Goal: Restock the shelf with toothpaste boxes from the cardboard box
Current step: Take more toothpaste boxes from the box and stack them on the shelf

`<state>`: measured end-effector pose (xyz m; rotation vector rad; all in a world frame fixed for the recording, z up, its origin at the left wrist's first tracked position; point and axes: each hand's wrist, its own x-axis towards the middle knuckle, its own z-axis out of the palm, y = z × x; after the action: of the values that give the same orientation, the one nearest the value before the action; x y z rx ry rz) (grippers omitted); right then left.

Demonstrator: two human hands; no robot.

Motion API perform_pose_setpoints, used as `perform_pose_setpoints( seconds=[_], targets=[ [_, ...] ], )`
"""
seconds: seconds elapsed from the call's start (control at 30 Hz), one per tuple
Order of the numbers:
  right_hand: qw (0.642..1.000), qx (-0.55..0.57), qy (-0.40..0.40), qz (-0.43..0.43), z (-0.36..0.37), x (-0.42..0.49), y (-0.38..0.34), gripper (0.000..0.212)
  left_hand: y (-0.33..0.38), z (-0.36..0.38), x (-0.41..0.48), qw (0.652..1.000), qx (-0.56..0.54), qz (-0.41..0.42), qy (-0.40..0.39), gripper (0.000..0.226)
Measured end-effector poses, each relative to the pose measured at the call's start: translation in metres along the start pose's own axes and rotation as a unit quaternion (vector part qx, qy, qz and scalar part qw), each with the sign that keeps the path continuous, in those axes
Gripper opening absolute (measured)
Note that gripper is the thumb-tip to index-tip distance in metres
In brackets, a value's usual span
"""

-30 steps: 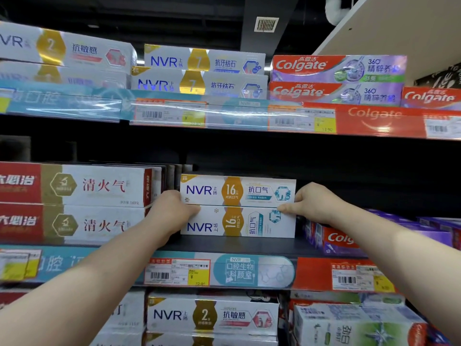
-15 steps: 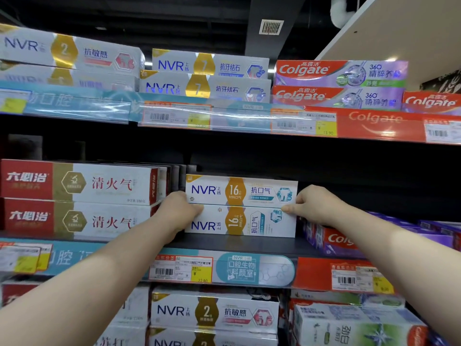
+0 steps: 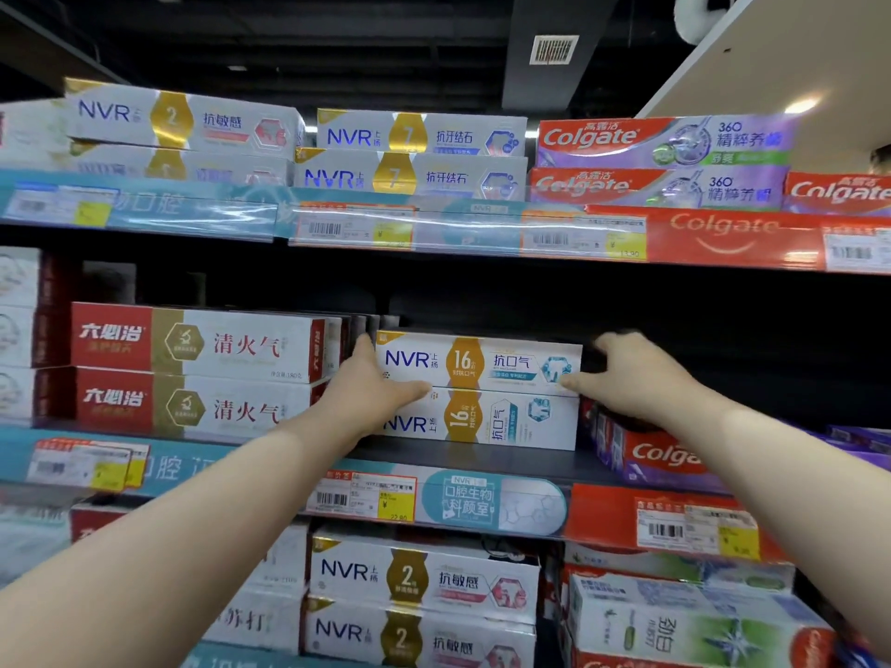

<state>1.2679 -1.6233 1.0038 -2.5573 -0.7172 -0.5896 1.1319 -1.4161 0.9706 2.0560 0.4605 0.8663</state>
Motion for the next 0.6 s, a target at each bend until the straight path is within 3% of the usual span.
perform_pose_setpoints(
  seconds=[0.13,0.3,0.43,0.6],
  targets=[
    [0.991,0.045,0.069,-0.103,-0.01,-0.018,-0.01,0.069,0.017,-0.006,-0.023,0.994,0.06,0.086,0.037,0.065],
    [0.962,0.103,0.05,-0.249,-0.003,-0.05,-0.04,0.066,0.016,-0.022,-0.053,0.984,0.1,0.094,0.114,0.057],
    [0.928,0.171,-0.004,-0.332,0.024,-0.081,-0.062,0.064,-0.01,-0.044,-0.099,0.969,0.197,0.066,0.137,0.047],
    [0.884,0.223,-0.092,-0.399,0.066,-0.12,-0.107,0.059,-0.067,-0.092,-0.162,0.946,0.279,-0.043,0.156,0.047]
  ],
)
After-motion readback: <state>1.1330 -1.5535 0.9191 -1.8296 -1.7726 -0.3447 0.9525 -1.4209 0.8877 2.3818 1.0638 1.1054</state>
